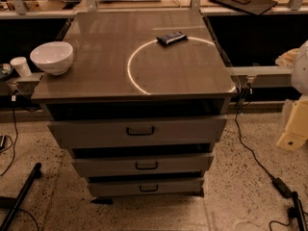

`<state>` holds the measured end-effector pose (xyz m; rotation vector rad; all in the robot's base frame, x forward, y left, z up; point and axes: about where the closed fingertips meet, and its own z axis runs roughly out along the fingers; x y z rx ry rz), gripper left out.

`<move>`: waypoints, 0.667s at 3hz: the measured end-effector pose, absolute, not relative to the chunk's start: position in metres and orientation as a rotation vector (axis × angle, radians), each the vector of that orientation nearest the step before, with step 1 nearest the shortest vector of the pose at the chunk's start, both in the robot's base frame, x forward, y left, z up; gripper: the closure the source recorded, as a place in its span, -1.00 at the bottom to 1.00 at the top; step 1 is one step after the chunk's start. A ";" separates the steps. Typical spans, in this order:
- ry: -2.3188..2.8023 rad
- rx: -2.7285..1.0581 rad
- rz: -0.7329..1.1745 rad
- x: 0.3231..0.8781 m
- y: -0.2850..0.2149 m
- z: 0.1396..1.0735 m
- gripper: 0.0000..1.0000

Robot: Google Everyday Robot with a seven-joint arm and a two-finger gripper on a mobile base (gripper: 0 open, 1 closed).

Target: Open middle drawer

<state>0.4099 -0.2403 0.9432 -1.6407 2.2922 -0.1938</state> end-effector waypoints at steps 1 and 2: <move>2.331 -1.612 -0.197 0.399 -0.253 0.929 -1.00; 2.377 -1.581 -0.193 0.386 -0.265 0.912 -1.00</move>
Offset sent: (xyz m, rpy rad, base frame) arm -0.0333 -0.0355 -0.0418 -0.0102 0.0450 -0.0991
